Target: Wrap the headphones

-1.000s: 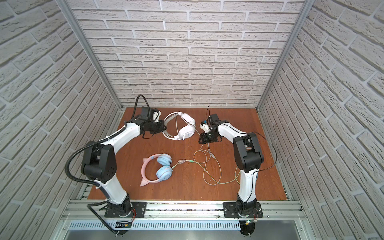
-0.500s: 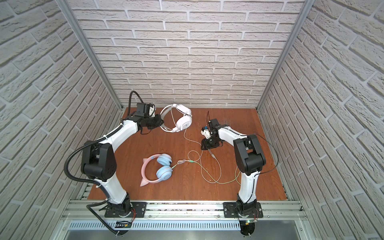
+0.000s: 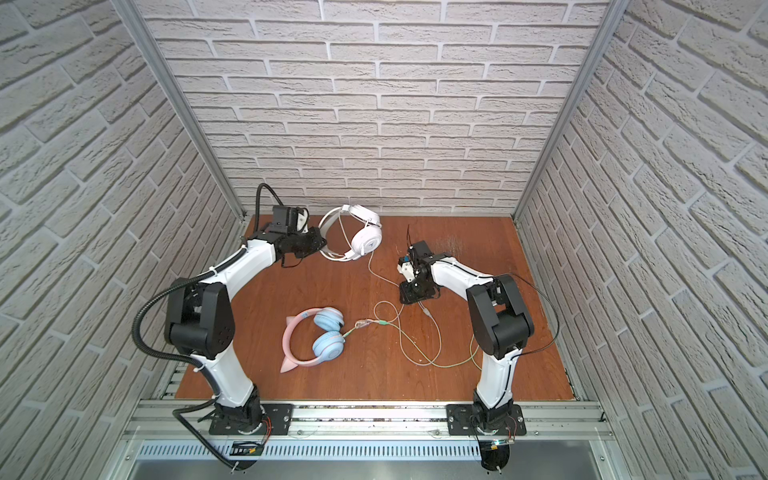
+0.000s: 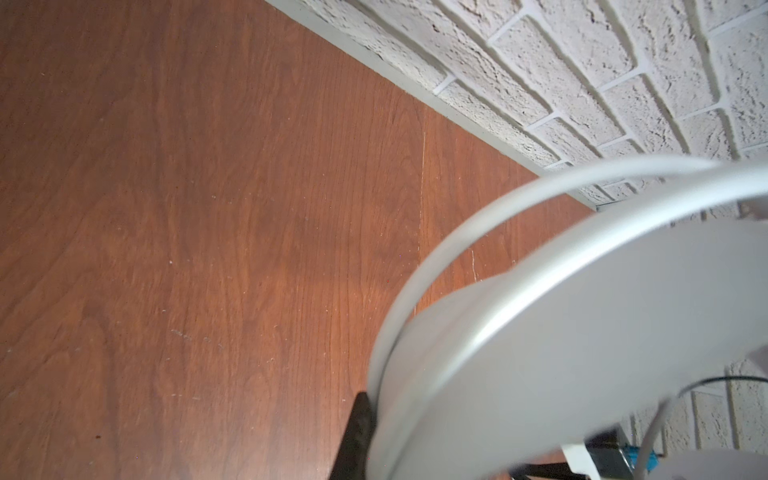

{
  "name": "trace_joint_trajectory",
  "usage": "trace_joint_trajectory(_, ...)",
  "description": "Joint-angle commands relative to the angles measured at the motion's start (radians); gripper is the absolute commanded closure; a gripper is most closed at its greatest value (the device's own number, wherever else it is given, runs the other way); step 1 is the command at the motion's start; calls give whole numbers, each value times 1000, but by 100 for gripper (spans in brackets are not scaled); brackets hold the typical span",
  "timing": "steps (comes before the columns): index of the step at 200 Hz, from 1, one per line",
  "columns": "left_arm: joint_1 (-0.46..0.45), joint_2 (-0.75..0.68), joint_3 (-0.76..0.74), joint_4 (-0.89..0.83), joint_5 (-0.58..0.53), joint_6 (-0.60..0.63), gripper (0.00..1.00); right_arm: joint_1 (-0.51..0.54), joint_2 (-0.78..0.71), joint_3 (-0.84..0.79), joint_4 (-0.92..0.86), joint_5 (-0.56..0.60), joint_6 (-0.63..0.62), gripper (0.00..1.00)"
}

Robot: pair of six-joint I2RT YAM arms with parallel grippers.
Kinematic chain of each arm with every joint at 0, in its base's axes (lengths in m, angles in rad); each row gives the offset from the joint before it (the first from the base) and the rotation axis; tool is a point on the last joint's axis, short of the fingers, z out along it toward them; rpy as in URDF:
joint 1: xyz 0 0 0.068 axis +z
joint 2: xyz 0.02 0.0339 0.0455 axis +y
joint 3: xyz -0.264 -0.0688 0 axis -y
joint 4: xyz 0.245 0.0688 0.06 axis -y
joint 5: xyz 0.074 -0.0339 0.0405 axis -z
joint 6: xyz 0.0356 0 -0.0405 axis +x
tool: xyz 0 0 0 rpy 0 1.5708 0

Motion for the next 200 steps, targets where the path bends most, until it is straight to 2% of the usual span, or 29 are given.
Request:
trace_joint_trajectory(1, 12, -10, 4, 97, 41, -21, 100, 32, -26, -26, 50, 111, 107, 56)
trace_joint_trajectory(40, 31, -25, -16, 90, 43, -17, 100, 48, -2, -55, 66, 182, 150, 63)
trace_joint_trajectory(70, 49, -36, -28, 86, 46, -14, 100, 47, 43, -26, 14, 220, 104, 76)
trace_joint_trajectory(100, 60, -47, -39, 81, 48, -11, 100, 45, 50, -6, -19, 284, 55, 85)
trace_joint_trajectory(145, 72, -58, -56, 71, 45, -6, 100, 4, 62, 30, -65, 366, -7, 86)
trace_joint_trajectory(200, 82, -62, -37, 34, 61, 11, 100, -136, 63, 37, -78, 456, -70, 89)
